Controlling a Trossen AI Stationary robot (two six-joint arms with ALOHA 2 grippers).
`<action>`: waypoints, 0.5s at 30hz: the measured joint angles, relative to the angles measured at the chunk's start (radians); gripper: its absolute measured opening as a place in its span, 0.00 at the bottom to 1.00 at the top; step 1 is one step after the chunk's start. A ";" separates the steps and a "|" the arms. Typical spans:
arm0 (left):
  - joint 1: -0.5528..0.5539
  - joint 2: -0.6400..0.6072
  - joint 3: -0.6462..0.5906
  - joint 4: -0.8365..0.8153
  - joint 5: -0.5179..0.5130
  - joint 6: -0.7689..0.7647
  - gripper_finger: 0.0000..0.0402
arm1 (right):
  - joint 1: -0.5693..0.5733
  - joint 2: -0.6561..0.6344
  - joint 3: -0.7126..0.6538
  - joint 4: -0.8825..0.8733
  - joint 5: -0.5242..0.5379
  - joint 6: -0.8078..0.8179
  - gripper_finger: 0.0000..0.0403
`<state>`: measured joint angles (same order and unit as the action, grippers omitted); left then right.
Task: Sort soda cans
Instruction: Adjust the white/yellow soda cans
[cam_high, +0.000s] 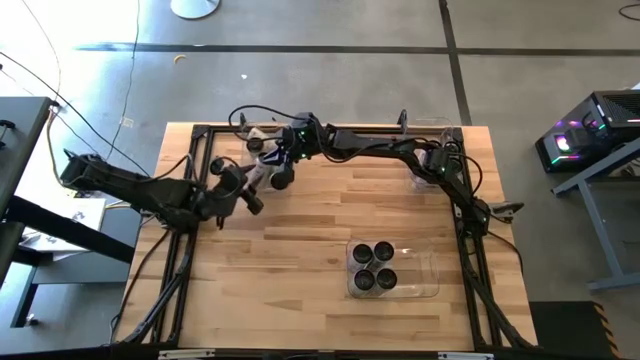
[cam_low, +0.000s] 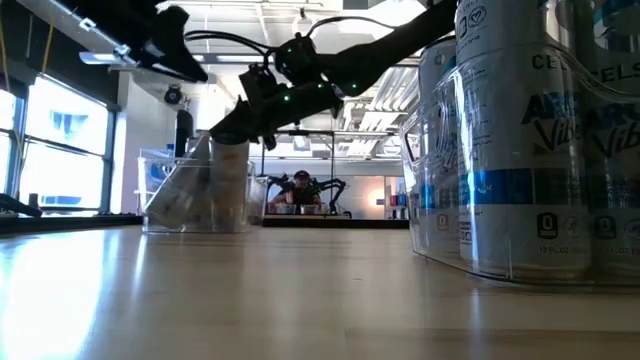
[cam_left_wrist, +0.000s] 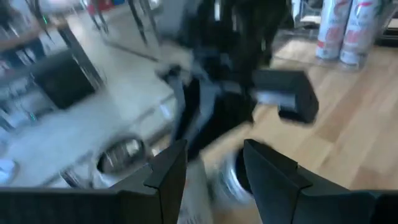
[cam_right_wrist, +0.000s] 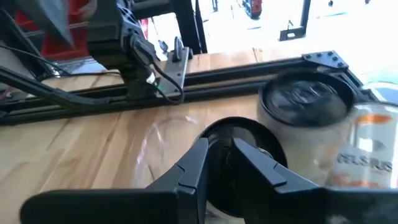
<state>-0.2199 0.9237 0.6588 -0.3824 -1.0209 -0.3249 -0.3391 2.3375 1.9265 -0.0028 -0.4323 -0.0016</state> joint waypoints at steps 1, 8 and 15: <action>0.007 0.001 0.010 0.008 -0.001 0.040 0.37 | -0.001 0.000 0.000 -0.001 0.003 0.001 0.16; 0.071 0.004 0.022 0.003 0.027 0.144 0.31 | -0.002 0.001 -0.001 -0.007 0.011 0.000 0.16; 0.041 -0.068 0.022 -0.195 0.091 -0.074 0.23 | -0.002 0.001 -0.001 -0.003 0.010 -0.006 0.16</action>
<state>-0.1789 0.8554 0.6804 -0.5778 -0.9302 -0.3986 -0.3416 2.3386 1.9255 -0.0055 -0.4225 -0.0074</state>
